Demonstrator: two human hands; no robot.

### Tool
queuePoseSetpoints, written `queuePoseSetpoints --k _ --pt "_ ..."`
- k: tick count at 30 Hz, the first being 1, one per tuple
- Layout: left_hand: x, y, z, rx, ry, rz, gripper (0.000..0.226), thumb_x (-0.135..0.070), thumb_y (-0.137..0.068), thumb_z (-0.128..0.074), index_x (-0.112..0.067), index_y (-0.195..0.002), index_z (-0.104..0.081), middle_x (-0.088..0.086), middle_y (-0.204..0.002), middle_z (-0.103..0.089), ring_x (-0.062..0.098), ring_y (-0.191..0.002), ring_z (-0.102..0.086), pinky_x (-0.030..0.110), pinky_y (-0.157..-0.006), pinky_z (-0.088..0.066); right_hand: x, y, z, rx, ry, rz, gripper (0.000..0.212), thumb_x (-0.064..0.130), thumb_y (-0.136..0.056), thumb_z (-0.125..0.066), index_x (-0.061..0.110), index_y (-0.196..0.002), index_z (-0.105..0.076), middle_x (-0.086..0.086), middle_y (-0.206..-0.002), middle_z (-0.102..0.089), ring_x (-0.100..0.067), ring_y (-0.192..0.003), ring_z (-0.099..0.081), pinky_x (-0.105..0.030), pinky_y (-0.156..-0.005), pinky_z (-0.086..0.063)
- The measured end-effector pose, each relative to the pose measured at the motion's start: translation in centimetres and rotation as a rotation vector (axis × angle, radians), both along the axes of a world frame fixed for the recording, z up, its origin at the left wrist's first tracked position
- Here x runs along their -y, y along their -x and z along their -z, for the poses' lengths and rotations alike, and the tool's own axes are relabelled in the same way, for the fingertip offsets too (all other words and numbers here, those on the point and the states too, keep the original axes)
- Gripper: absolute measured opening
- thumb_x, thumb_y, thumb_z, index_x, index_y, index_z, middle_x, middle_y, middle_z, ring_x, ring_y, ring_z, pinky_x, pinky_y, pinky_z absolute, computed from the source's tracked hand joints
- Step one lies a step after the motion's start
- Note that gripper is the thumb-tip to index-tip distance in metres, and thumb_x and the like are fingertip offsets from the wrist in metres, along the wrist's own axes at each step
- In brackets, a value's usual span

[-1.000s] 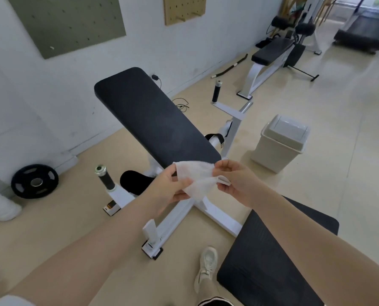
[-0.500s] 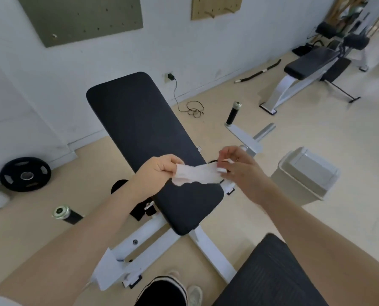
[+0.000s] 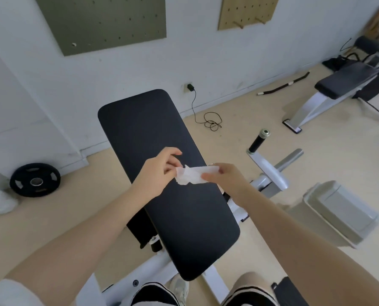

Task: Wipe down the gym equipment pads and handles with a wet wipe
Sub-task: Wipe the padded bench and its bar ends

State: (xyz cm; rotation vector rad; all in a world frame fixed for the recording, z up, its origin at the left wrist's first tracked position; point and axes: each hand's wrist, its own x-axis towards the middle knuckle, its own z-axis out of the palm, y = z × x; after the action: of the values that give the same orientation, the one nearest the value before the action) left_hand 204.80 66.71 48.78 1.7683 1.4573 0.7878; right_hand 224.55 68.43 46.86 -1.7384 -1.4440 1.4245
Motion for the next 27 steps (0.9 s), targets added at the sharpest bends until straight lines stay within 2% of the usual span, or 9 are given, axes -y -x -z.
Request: queuePoseSetpoints --k 3,6,8,12,16,19,21,24,27 --pt "-1.6 -0.7 1.2 0.163 0.088 -0.274 0.021 -0.004 -0.084 -0.060 -0.015 -0.100 -0.055 -0.006 -0.082 -0.067 0.010 -0.076 -0.068 0.019 -0.076 -0.053 -2.2 2.0 0.5 0.083 -0.084 0.208 0.016 0.014 -0.078 -0.059 0.002 -0.089 -0.055 -0.002 -0.075 -0.048 -0.017 -0.065 -0.042 -0.023 -0.055 -0.034" --pt "-3.5 -1.9 2.1 0.410 0.240 -0.423 0.015 -0.005 -0.084 -0.061 -0.009 -0.099 -0.060 0.004 -0.086 -0.070 0.018 -0.078 -0.069 0.027 -0.078 -0.056 -4.0 3.8 0.5 0.130 -0.176 0.216 0.007 0.014 -0.083 -0.053 0.014 -0.077 -0.051 0.002 -0.068 -0.048 -0.015 -0.064 -0.043 -0.022 -0.051 -0.032" --pt "-4.7 -2.8 2.4 0.536 0.296 -0.481 0.019 -0.008 -0.085 -0.063 -0.009 -0.104 -0.060 0.004 -0.091 -0.069 0.014 -0.083 -0.067 0.021 -0.076 -0.054 -4.8 4.7 0.3 0.055 -0.195 0.135 0.011 0.016 -0.089 -0.050 0.015 -0.082 -0.059 0.005 -0.069 -0.055 -0.010 -0.063 -0.048 -0.020 -0.054 -0.036" --pt "-7.2 -3.4 3.0 0.586 0.267 -0.560 0.016 -0.011 -0.088 -0.060 -0.019 -0.102 -0.063 -0.007 -0.090 -0.068 0.003 -0.084 -0.065 0.008 -0.066 -0.048 -7.3 5.8 1.1 -0.100 -0.195 -0.077 0.020 0.026 -0.093 -0.049 0.019 -0.096 -0.068 0.002 -0.089 -0.068 -0.013 -0.087 -0.063 -0.027 -0.078 -0.050" --pt "-9.8 -2.5 3.6 0.796 0.275 -0.689 0.034 0.003 -0.089 -0.044 -0.017 -0.100 -0.068 0.005 -0.105 -0.068 0.014 -0.101 -0.065 0.023 -0.087 -0.052 -11.8 6.7 2.4 -0.152 -0.246 -0.232 0.004 0.030 -0.087 -0.061 0.028 -0.089 -0.059 0.004 -0.095 -0.060 -0.004 -0.083 -0.058 -0.017 -0.070 -0.048" --pt "-11.1 -1.5 4.4 1.005 0.271 -0.625 0.050 0.013 -0.085 -0.027 -0.008 -0.109 -0.066 0.011 -0.116 -0.065 0.017 -0.112 -0.061 0.027 -0.098 -0.048 -15.4 7.3 3.3 -0.114 -0.266 -0.309 0.008 0.028 -0.085 -0.064 0.030 -0.086 -0.057 0.010 -0.097 -0.057 -0.002 -0.082 -0.055 -0.009 -0.063 -0.044" --pt "-11.8 -0.5 5.3 0.923 0.283 -0.587 0.049 0.010 -0.088 -0.027 -0.009 -0.116 -0.062 0.007 -0.120 -0.064 0.015 -0.114 -0.060 0.026 -0.100 -0.046 -17.6 8.0 4.3 -0.030 -0.314 -0.394 0.010 0.028 -0.087 -0.061 0.027 -0.077 -0.059 0.009 -0.096 -0.056 -0.001 -0.080 -0.054 -0.006 -0.064 -0.042" --pt "-12.9 2.1 8.2 0.443 0.282 -0.701 0.048 0.001 -0.092 -0.034 -0.019 -0.134 -0.047 -0.003 -0.135 -0.053 0.011 -0.124 -0.050 0.025 -0.105 -0.037 -20.4 9.7 6.1 0.057 -0.345 -0.444 0.025 0.021 -0.088 -0.054 0.004 -0.070 -0.058 -0.009 -0.079 -0.057 -0.012 -0.065 -0.048 -0.014 -0.056 -0.036" --pt "-14.4 6.2 11.6 -0.007 0.222 -0.817 0.062 -0.010 -0.092 -0.049 -0.016 -0.147 -0.022 0.001 -0.152 -0.030 0.017 -0.138 -0.032 0.032 -0.114 -0.027 -22.7 12.4 7.0 0.004 -0.328 -0.465 0.008 0.017 -0.087 -0.054 0.015 -0.080 -0.058 0.006 -0.068 -0.056 -0.004 -0.059 -0.051 -0.008 -0.050 -0.039"
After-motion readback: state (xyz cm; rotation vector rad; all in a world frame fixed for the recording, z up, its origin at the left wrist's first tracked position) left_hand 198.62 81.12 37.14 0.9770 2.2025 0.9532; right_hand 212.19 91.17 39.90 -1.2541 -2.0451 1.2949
